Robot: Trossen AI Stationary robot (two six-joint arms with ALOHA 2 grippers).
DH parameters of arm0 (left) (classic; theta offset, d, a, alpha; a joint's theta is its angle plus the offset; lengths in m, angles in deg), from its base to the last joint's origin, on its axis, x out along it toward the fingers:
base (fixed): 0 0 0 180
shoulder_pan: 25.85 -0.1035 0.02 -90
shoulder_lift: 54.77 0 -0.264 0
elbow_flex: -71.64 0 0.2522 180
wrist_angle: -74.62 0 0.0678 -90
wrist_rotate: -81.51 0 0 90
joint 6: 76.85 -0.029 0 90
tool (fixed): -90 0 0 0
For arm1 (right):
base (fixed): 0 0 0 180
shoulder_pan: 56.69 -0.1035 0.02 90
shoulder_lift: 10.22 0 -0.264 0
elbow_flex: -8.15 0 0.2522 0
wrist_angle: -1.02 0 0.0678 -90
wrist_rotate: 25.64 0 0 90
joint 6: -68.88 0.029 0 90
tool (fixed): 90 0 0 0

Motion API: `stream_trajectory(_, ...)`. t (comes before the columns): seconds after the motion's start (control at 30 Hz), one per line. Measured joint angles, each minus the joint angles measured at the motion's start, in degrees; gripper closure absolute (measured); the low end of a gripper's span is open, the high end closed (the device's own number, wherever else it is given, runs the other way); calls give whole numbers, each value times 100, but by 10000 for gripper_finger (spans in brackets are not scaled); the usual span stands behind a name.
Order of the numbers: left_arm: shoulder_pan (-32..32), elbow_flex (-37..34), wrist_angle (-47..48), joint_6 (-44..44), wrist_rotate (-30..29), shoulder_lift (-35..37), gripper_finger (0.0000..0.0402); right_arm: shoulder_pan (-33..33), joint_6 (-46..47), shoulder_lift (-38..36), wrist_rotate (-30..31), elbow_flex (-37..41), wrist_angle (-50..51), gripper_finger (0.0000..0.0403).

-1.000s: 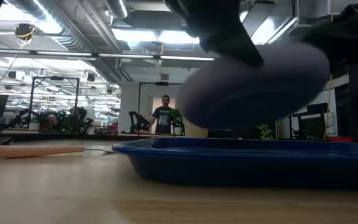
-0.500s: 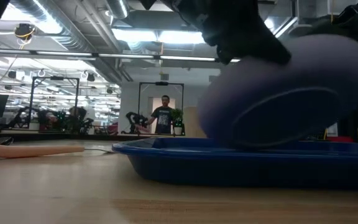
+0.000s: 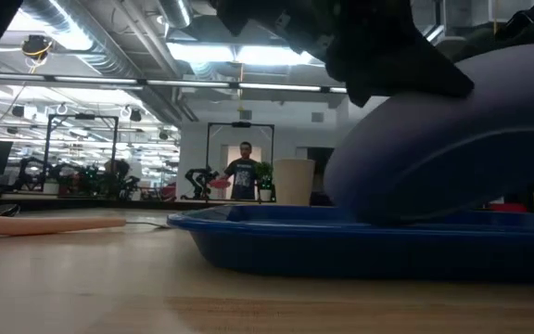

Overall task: Pick and place plate/cup/fork/spoon on tray
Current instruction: Put the white plate on the blue serving tray

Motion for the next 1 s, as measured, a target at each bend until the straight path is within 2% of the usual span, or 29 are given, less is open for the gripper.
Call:
stream_trajectory(0.17,1,-2,-236,26,249,3,387,0,-2,5,-2,0,37,338)
stream_trajectory(0.43,0,-2,-243,42,221,0,368,0,12,7,-7,0,61,338)
stream_trajectory(1.0,11,-4,-101,101,61,0,392,0,18,7,-9,0,79,338)
